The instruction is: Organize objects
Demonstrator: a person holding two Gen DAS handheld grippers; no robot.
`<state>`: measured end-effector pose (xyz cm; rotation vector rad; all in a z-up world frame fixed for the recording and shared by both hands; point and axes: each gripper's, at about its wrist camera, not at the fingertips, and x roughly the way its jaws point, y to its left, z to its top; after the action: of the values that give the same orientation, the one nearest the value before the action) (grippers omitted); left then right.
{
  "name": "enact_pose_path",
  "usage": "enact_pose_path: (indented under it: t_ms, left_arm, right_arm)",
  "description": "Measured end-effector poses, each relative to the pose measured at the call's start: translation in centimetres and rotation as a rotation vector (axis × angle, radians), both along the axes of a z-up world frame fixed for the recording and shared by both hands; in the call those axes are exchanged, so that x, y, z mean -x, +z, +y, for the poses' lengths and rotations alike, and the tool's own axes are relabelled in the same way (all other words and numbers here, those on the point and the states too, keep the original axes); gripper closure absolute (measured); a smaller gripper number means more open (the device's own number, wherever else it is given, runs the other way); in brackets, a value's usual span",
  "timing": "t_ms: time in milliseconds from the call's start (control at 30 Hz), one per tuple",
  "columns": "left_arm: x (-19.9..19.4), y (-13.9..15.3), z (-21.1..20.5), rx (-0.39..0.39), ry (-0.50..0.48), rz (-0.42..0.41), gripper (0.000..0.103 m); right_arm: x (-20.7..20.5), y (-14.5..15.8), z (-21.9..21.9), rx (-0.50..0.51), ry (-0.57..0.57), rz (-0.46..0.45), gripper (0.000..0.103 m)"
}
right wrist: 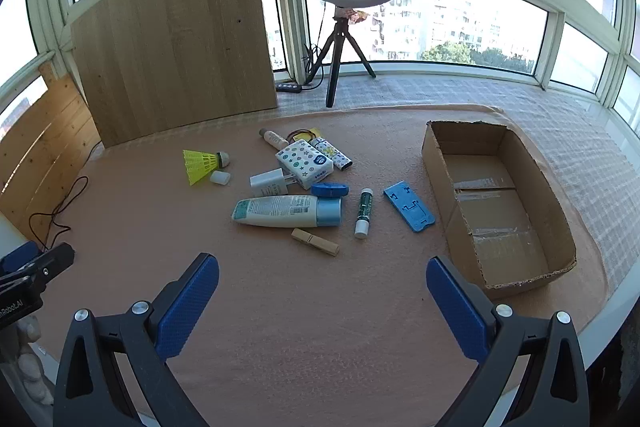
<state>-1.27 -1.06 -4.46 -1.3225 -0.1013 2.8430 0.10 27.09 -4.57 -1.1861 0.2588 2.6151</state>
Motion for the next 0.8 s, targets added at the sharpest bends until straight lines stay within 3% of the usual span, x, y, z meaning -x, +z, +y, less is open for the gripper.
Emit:
enact_pose_path:
  t_ms: [800]
  left_arm:
    - [0.8,-0.3,1.2,0.020,-0.029,-0.003,0.000]
  right_arm:
    - [0.4,-0.7,0.7,0.019,0.012,-0.020,0.000]
